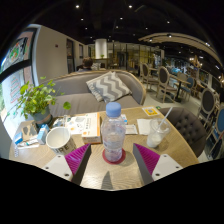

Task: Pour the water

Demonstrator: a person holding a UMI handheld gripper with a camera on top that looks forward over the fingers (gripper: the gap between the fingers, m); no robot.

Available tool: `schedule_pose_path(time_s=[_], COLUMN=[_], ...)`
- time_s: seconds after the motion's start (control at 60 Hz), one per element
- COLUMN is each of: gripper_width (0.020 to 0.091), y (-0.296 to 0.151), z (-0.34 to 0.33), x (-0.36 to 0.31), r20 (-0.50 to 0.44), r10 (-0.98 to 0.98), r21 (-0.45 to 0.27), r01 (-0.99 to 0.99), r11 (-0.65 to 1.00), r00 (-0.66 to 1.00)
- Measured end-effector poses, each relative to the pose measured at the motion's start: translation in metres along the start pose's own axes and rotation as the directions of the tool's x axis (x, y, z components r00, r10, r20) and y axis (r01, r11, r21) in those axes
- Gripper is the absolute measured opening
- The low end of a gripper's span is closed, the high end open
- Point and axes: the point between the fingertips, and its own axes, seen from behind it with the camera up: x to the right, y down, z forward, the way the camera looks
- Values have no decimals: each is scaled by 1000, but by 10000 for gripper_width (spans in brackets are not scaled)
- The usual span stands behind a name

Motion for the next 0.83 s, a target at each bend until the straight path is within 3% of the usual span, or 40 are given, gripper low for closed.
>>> schedule_pose_path(time_s=[0.333,0.45,0.833], gripper_width=[852,852,852], y=[26,37,52], z=[-177,-225,-273], x=[-66,-86,-94], r20=[59,80,76], r10=[-56,-91,-85], r21=[-46,-29,-30], r01=[59,94,87], r11=[997,995,996], r00=[997,993,994])
